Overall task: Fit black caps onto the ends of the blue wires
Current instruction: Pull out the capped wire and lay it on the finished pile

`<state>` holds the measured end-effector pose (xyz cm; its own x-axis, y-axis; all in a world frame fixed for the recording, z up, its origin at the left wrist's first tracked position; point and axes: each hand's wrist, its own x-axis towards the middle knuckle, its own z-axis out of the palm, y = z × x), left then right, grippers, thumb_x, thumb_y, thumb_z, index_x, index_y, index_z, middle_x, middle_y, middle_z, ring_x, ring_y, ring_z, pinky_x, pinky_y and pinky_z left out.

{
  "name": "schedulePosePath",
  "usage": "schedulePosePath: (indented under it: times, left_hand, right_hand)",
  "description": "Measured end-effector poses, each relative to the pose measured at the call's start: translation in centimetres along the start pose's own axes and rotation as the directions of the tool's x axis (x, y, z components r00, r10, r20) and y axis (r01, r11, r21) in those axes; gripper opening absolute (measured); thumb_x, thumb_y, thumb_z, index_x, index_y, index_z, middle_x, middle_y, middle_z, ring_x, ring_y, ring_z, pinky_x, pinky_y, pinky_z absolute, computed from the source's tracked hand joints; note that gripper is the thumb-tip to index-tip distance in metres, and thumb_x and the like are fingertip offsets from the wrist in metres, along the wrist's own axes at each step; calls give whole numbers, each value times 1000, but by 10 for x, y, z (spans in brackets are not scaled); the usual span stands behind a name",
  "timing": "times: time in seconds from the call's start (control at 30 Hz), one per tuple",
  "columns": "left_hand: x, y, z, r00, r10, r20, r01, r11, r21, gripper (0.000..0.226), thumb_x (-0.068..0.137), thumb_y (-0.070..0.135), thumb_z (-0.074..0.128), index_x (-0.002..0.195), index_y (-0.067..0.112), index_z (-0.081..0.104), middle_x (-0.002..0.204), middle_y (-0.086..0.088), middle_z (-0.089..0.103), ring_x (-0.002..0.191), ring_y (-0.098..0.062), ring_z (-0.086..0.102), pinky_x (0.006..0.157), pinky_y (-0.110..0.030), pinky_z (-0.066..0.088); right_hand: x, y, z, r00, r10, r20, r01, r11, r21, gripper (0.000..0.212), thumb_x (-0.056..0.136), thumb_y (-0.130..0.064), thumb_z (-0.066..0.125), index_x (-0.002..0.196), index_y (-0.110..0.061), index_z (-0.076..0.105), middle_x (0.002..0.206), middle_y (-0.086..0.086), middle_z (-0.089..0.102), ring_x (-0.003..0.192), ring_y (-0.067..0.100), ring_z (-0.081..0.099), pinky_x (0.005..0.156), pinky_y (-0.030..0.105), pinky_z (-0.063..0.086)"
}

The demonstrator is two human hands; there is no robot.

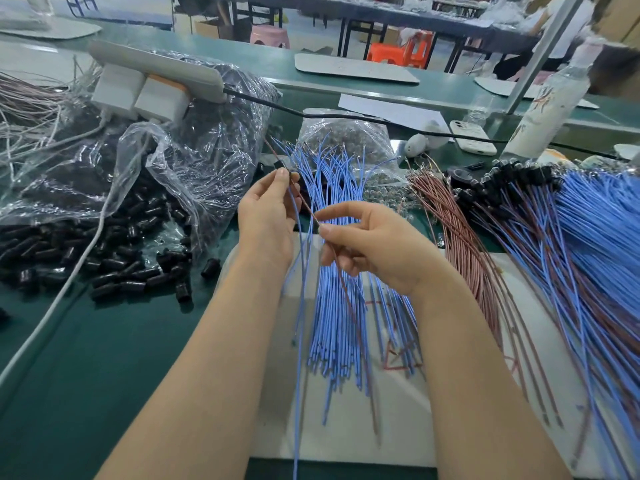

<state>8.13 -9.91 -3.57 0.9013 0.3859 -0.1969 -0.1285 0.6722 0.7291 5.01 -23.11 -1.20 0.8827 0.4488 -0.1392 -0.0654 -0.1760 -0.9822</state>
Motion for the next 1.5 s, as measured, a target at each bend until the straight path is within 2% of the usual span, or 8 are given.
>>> schedulePosePath:
  times: [0.1, 0.4, 0.5, 0.6, 0.73, 0.9, 1.1, 1.5]
  left_hand:
    - [-2, -3, 0, 1000, -9, 26, 8, 999, 50, 11, 94, 8, 55, 84, 12, 58, 70, 1, 64, 57, -2, 58, 55, -14, 47]
    - [-3, -4, 0, 997, -35, 68, 28, 995, 97, 13, 94, 7, 55, 83, 12, 59, 68, 3, 66, 62, -3, 60, 61, -13, 49]
    - [-4, -6, 3, 992, -80, 95, 73, 994, 76, 15, 93, 3, 55, 81, 12, 57, 69, -1, 65, 63, -5, 58, 57, -13, 47]
    - [-6, -10, 5, 990, -72, 124, 56, 990, 131, 15, 92, 2, 55, 81, 13, 56, 63, 2, 66, 61, -4, 58, 58, -15, 46]
    - [-9, -14, 6, 974, -79, 214, 36, 979, 201, 11, 93, 3, 54, 87, 12, 55, 73, -1, 67, 59, -2, 58, 55, -15, 46]
    - [-12, -18, 6, 957, -61, 283, -27, 954, 297, 9, 93, 4, 55, 90, 11, 58, 83, -6, 64, 69, -10, 57, 59, -18, 47]
    - [-13, -19, 5, 957, -24, 289, -74, 943, 324, 7, 93, 4, 55, 92, 11, 58, 82, -4, 66, 74, -10, 59, 67, -23, 46]
    - [-12, -19, 4, 962, -1, 273, -95, 937, 337, 9, 93, 6, 56, 91, 14, 59, 82, -2, 67, 77, -8, 60, 69, -24, 45]
  right_hand:
    - [-2, -2, 0, 992, 43, 118, -59, 989, 133, 11, 92, -5, 57, 102, -4, 50, 61, 9, 66, 41, 8, 56, 41, 15, 45]
    - [-9, 2, 6, 876, 158, 456, -58, 973, -225, 12, 93, -6, 57, 97, -9, 46, 64, 7, 69, 46, 11, 62, 45, 17, 48]
    - [-5, 4, 5, 936, 176, 306, -82, 952, -296, 15, 93, -18, 60, 92, -8, 49, 61, 5, 68, 45, 11, 60, 43, 17, 46]
    - [8, 9, 5, 998, 29, -58, -46, 946, -321, 20, 92, -26, 61, 82, -10, 55, 57, 0, 63, 42, 8, 53, 44, 19, 43]
    - [21, 17, 5, 918, -127, -376, 2, 949, -315, 19, 88, -29, 65, 82, -12, 61, 73, 6, 67, 58, 16, 61, 61, 35, 54]
    - [24, 22, 5, 870, -176, -460, -9, 928, -372, 14, 86, -26, 68, 82, -14, 63, 82, 6, 70, 81, 25, 66, 81, 48, 53]
    - [25, 23, 5, 889, -120, -443, -4, 963, -269, 17, 89, -15, 65, 72, -14, 61, 66, 6, 67, 55, 16, 59, 64, 37, 54]
    - [25, 24, 6, 922, -74, -380, 4, 983, -182, 22, 91, -9, 62, 69, -14, 61, 60, 3, 64, 50, 9, 58, 51, 18, 49]
